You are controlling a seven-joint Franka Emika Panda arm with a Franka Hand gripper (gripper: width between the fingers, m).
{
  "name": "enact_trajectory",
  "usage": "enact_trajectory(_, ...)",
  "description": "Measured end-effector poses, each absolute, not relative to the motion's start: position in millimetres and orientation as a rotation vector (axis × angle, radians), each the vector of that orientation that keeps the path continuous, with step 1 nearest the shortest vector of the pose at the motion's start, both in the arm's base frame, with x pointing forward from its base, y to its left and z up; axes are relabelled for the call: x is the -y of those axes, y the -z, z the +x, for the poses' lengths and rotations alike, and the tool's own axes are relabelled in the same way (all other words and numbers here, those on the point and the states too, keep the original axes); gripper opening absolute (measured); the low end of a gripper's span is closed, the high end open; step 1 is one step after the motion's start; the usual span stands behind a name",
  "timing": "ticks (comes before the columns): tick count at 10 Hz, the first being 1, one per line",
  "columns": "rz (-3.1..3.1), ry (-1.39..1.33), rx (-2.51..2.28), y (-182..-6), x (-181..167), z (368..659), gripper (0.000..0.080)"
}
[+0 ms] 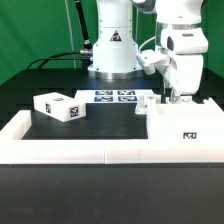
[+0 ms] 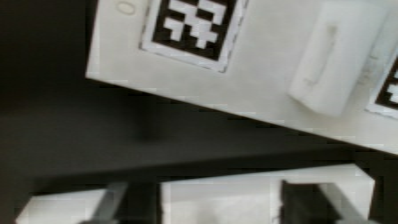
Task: Assemble cabinet
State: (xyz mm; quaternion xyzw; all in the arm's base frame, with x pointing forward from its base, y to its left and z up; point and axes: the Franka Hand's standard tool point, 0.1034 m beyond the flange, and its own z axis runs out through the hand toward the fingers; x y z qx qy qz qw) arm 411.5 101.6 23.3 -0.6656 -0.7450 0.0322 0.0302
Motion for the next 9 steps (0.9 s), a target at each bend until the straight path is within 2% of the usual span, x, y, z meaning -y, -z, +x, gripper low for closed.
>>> enact_trajectory(1,-2.047,-0.095,2.305,-26.7,-104.6,413.5,0.0405)
enact_trajectory(2,-2.045,-0.089,2.313,-31.8,-109.8,416.6,0.0588)
enact_trajectory(3,-2.045,-0.08,2.315,-35.3,-119.6,417.0,0.0717)
enact_trajectory(4,-2.042,-0.074,2.313,-35.9,-128.6,415.0,0.0717)
enact_trajectory(5,-2.036,-0.068,2.313,-36.0,-138.1,412.3,0.0782)
enact_trajectory(9,-2.015,-0.075,2.301,-23.9,-144.6,402.6,0.0797)
